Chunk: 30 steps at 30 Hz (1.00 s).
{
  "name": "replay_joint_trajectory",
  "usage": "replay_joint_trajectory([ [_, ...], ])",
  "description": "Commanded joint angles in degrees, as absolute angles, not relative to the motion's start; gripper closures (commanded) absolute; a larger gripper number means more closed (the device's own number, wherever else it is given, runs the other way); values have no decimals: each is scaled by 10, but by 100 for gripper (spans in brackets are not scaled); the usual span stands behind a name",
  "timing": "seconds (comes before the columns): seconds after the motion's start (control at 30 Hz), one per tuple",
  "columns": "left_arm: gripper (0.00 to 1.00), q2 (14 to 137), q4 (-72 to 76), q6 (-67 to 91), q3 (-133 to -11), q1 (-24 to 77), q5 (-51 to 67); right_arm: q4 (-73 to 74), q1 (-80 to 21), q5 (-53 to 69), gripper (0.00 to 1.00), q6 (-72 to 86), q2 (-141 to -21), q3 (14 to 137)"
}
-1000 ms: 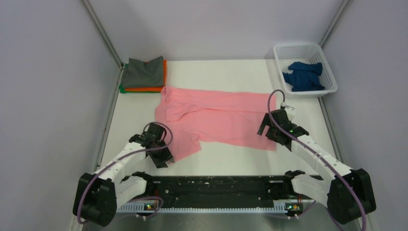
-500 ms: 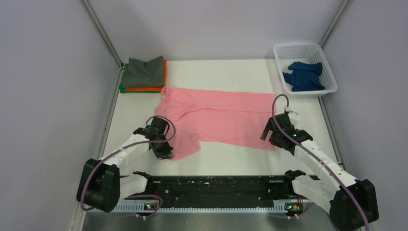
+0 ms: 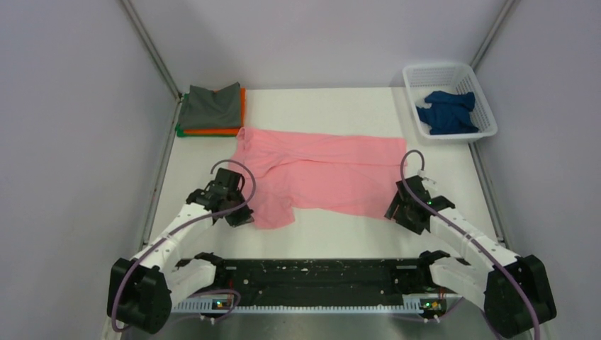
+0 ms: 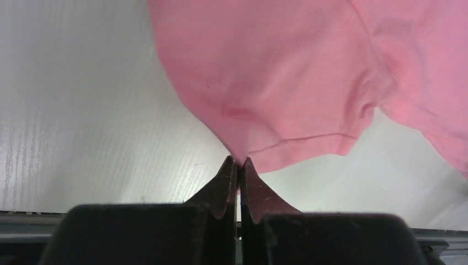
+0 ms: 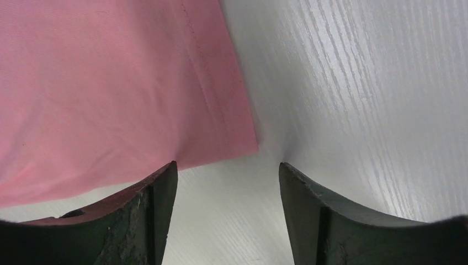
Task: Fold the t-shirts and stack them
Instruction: Grab the side of the flattened tshirt closest away from the robot with both arms, then fold the other side of the tshirt into a rectangle
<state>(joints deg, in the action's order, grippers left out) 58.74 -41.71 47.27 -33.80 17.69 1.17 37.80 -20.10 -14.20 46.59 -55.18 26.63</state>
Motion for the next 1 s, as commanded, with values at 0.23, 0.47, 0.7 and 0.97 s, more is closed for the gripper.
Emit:
replay_joint_trajectory([
  [0.23, 100, 617, -392, 458, -444, 177, 45, 297, -203, -169, 57, 476, -640, 278],
  [0.47, 100, 664, -399, 442, -511, 172, 39, 292, -203, -171, 100, 459, -653, 303],
  [0.7, 100, 717, -383, 434, -588, 152, 47, 315, -197, -144, 100, 416, -681, 378],
  [0.97, 100, 808, -375, 426, -688, 108, 61, 320, -129, -83, 100, 364, -727, 460],
])
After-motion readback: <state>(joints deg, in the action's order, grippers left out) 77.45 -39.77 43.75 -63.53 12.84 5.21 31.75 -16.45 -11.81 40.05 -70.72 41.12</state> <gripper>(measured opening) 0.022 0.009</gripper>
